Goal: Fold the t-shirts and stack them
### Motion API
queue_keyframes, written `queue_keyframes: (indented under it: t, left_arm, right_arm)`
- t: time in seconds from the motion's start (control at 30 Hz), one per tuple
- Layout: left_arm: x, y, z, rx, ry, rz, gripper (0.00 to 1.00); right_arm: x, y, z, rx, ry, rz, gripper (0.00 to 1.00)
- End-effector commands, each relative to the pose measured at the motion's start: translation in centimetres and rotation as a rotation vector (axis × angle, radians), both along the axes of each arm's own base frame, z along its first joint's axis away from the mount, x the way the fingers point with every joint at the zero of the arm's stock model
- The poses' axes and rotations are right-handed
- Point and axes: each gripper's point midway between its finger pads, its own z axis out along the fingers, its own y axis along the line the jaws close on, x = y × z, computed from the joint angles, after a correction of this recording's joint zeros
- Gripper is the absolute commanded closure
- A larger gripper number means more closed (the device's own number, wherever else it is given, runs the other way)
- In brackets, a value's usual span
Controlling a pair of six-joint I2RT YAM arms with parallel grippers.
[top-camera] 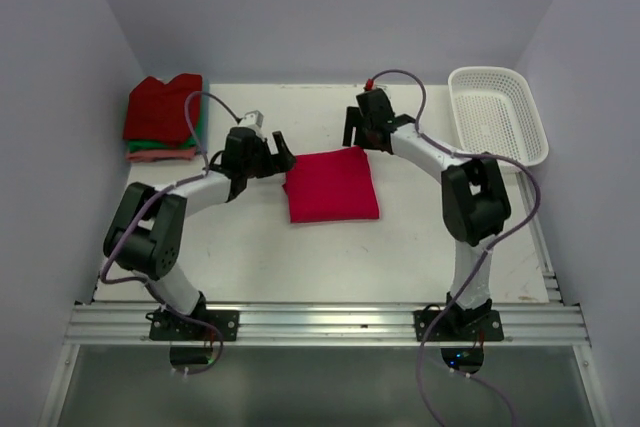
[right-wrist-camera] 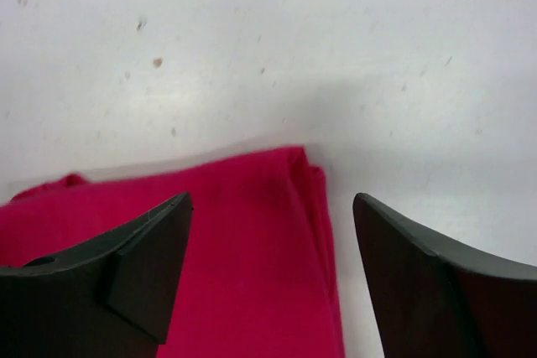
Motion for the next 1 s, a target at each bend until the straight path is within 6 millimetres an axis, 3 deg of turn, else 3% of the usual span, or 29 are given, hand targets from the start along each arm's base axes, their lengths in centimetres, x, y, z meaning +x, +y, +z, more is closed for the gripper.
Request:
queue_keyframes:
  t: [0.0, 0.03, 0.1, 0.13, 0.17, 0.2, 0.33, 0.43, 0.53, 0.6, 0.63, 0.67, 0.7, 0.73, 0.8, 0.83, 0.97]
  left_arm:
    - [6.5, -0.3, 6.7, -0.087, -0.233, 0.003, 0.0]
    - [7.4, -0.5, 8.6, -0.106, -0.267, -0.009, 0.0]
    - [7.2, -1.0, 10.5, -0.12, -0.286, -0.038, 0.0]
    - [6.8, -1.0, 10.5, -0.116, -0.269, -0.046, 0.0]
    - [6.4, -1.0, 11.3, -0.12, -0.277, -0.05, 0.0]
    - [5.9, -1.0, 11.4, -0.123, -0.272, -0.058, 0.0]
    - [1.4, -0.8, 7.4, -0.139, -0.118, -0.095, 0.0]
    - [-2.6, 0.0, 3.1, -0.131, 0.025, -0.088, 0.0]
    - [-6.5, 0.7, -0.5, -0.132, 0.134, -0.085, 0.0]
    - [-8.3, 1.3, -2.1, -0.126, 0.171, -0.067, 0.0]
    - [-8.4, 1.2, -2.0, -0.142, 0.153, -0.071, 0.0]
    - [-9.1, 1.2, -2.8, -0.154, 0.17, -0.065, 0.0]
    - [-9.4, 0.9, -2.9, -0.174, 0.174, -0.081, 0.0]
    - [-9.1, 0.6, -2.7, -0.196, 0.152, -0.09, 0.0]
    - [-10.0, -0.1, -3.6, -0.241, 0.185, -0.113, 0.0]
    - [-9.6, -0.4, -3.1, -0.265, 0.143, -0.126, 0.0]
    - [-10.6, -0.8, -4.2, -0.326, 0.171, -0.126, 0.0]
  right_arm:
    - [4.2, -1.6, 3.3, -0.032, -0.112, -0.098, 0.17]
    - [4.5, -1.4, 4.6, -0.015, -0.15, -0.098, 0.14]
    - [3.7, -1.8, 4.8, -0.01, -0.165, -0.094, 0.13]
    - [3.3, -2.0, 7.0, 0.013, -0.216, -0.094, 0.13]
    - [2.2, -2.5, 6.0, -0.002, -0.195, -0.089, 0.12]
    - [1.6, -2.8, 6.6, 0.002, -0.207, -0.088, 0.12]
    - [-2.2, -3.7, 8.4, 0.039, -0.219, -0.054, 0.12]
    - [-5.1, -3.0, 6.7, 0.078, -0.135, 0.021, 0.12]
    - [-7.5, -1.1, 5.2, 0.163, -0.06, 0.127, 0.12]
    - [-8.6, 0.1, 3.9, 0.216, -0.022, 0.185, 0.19]
    - [-8.6, 0.6, 3.5, 0.24, -0.021, 0.202, 0.23]
    - [-8.7, 1.2, 2.4, 0.263, 0.013, 0.213, 0.32]
    - [-9.1, 2.4, 2.2, 0.316, 0.039, 0.257, 0.74]
    - [-8.8, 3.2, 1.9, 0.344, 0.045, 0.274, 1.0]
    - [-9.1, 4.8, 0.8, 0.418, 0.102, 0.314, 1.0]
    - [-9.4, 5.2, 0.3, 0.445, 0.119, 0.323, 1.0]
    - [-9.6, 5.9, -1.8, 0.497, 0.17, 0.301, 1.0]
